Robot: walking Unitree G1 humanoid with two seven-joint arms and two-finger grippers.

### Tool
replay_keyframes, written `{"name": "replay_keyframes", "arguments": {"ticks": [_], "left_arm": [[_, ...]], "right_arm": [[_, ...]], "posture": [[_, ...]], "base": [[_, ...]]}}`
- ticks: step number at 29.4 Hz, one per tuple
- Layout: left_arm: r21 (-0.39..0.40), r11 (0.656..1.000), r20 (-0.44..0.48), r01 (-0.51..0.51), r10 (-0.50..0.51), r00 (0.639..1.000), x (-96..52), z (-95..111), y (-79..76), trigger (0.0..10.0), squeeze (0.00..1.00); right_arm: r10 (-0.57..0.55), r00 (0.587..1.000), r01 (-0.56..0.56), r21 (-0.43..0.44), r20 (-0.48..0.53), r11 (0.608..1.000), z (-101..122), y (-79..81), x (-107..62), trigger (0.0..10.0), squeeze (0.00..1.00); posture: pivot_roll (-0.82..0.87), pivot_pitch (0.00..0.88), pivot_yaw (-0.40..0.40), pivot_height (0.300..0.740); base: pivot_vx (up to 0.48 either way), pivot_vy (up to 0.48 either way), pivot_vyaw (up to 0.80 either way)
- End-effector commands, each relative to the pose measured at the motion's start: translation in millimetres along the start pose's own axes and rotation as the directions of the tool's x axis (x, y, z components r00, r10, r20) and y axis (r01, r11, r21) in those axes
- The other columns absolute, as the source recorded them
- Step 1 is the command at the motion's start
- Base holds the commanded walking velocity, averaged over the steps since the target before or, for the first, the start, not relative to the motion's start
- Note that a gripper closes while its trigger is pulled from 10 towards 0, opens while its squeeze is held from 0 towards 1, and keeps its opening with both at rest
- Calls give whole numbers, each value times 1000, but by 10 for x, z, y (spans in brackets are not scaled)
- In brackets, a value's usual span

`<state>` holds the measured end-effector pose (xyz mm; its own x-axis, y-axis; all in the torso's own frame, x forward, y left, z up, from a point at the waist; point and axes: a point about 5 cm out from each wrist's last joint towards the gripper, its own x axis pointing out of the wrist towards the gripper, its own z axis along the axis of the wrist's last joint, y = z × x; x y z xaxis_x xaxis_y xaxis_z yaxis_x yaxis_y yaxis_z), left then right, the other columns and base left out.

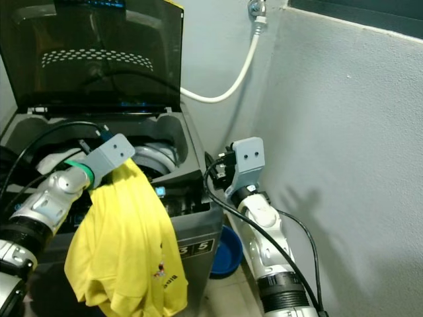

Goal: Clothes washing

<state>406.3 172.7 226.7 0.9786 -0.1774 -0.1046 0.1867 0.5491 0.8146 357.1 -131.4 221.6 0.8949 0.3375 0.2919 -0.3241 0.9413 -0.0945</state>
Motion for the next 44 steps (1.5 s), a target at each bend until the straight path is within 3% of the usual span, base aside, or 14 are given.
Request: {"name": "replay_keyframes", "arguments": {"ticks": [1,8,10,11,16,17,21,27,28,29,31,38,43,44], "left_arm": [[113,990,-59,81,-75,995,-29,-122,-52,10000,0],[265,964,-104,-6,35,994,-77,-184,373,10000,0],[123,988,12,-93,92,996,-70,5,499,10000,0],[-21,994,111,-103,105,988,-63,174,512,10000,0],[-163,983,211,-87,120,970,-71,338,522,10000,0],[-283,959,354,20,85,931,-112,578,456,10000,0],[-336,931,522,139,62,851,-242,871,395,10000,0],[-270,961,438,-54,173,882,-224,760,633,10000,0],[-298,950,441,-91,222,870,-242,773,741,10000,0],[-324,940,454,-107,254,854,-264,807,828,10000,0],[-342,934,471,-107,269,840,-284,843,884,10000,0],[-340,938,514,-63,242,823,-306,931,888,10000,0],[-331,943,519,-21,200,831,-292,961,784,10000,0],[-319,948,517,-15,188,835,-279,962,757,10000,0]], "right_arm": [[23,1000,-23,7,-16,1000,-20,9,-39,10000,0],[94,995,-93,21,-44,995,-66,85,-108,10000,0],[173,983,-169,53,-68,984,-116,174,-187,10000,0],[198,977,-192,76,-81,979,-138,203,-218,10000,0],[215,972,-206,99,-94,974,-156,222,-242,10000,0],[246,964,-236,106,-101,966,-164,253,-258,10000,0],[389,910,-379,96,-141,921,-208,422,-275,10000,0],[482,861,-461,155,-160,874,-271,562,-357,10000,86],[487,858,-460,177,-165,870,-305,576,-390,10000,455],[483,859,-451,193,-172,871,-340,578,-416,10000,949],[481,859,-445,209,-173,871,-360,583,-435,10000,1000],[476,871,-422,314,-120,851,-293,569,-481,10000,1000],[467,875,-419,283,-125,863,-248,530,-484,10000,1000],[454,882,-409,272,-128,871,-242,521,-484,10000,294]], "posture": [[-38,35,-1,740],[-37,34,12,740],[-36,32,16,740],[-35,31,15,740],[-34,31,15,740],[-37,29,17,740],[-28,28,7,740],[-22,31,0,740],[-19,31,2,740],[-14,33,4,740],[-14,33,4,740],[-35,28,21,740],[-46,30,39,740],[-49,33,47,740]], "base": [[0,0,0],[0,0,0],[0,0,0],[0,0,0],[0,0,0],[0,0,0],[0,0,0],[0,0,0],[0,0,0],[0,0,0],[0,0,0],[0,0,0],[0,0,0],[0,0,0]]}}
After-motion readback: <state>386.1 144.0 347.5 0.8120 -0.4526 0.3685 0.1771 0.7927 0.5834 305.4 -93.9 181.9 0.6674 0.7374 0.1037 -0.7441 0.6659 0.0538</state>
